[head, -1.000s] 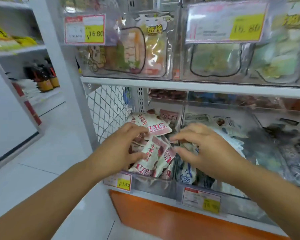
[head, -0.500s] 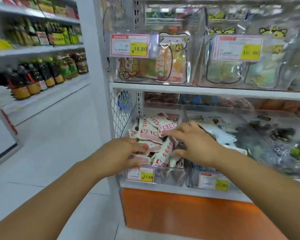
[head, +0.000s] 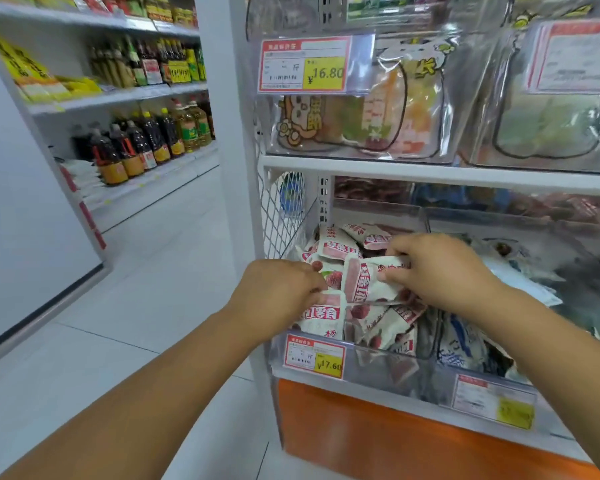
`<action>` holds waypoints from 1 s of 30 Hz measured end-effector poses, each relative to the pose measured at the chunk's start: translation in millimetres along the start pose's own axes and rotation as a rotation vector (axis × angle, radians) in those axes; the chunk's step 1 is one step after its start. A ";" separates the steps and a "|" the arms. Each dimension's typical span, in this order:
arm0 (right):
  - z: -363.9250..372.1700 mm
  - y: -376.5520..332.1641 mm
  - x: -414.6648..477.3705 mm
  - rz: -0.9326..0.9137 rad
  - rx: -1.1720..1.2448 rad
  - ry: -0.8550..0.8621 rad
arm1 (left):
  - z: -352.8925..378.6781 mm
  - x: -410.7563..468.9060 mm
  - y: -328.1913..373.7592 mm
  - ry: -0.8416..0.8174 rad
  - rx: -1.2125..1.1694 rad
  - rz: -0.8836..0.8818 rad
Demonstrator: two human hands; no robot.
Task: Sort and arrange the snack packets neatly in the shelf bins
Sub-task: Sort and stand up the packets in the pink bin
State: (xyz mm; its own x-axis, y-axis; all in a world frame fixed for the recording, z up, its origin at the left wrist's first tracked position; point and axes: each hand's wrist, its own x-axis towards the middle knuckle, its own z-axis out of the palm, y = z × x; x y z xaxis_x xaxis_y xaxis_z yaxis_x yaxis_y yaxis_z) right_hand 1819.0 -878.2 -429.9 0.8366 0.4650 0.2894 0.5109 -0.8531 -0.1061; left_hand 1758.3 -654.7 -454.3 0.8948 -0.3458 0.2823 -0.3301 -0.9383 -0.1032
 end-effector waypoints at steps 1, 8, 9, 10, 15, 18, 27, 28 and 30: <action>-1.8 0.8 -1.2 0.010 0.031 0.004 | -0.6 0.2 -0.1 -0.001 -0.009 -0.004; -2.4 -11.0 -26.4 0.087 0.448 0.058 | -8.0 -8.0 -7.9 -0.101 -0.155 0.032; -0.8 -14.5 -28.2 0.088 0.453 0.048 | -7.9 -10.7 -9.3 -0.109 -0.200 0.026; 1.9 -17.6 -29.6 0.083 0.437 0.020 | -7.7 -13.8 -10.7 -0.113 -0.240 0.019; 4.9 -24.5 -30.8 0.003 0.108 -0.174 | -9.7 -23.5 -10.9 -0.111 -0.236 0.031; 2.8 -30.7 -28.8 -0.080 0.094 -0.202 | -13.4 -32.6 -8.7 -0.063 -0.277 -0.026; -26.0 -16.7 -10.7 -0.011 0.373 -0.240 | -9.7 -34.1 3.0 0.009 -0.220 -0.042; -34.6 -13.2 -12.9 -0.001 0.434 -0.267 | -9.6 -33.6 3.9 0.027 -0.240 -0.048; -37.8 -15.5 -19.5 -0.021 0.408 -0.339 | -8.4 -32.4 7.8 0.030 -0.336 -0.062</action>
State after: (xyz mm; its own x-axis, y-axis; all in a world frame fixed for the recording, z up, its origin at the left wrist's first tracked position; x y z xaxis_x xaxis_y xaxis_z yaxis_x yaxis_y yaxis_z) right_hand 1787.3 -883.0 -397.9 0.8078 0.5891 -0.0213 0.5071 -0.7128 -0.4846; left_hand 1724.3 -650.8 -456.3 0.9088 -0.2829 0.3067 -0.3601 -0.9030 0.2342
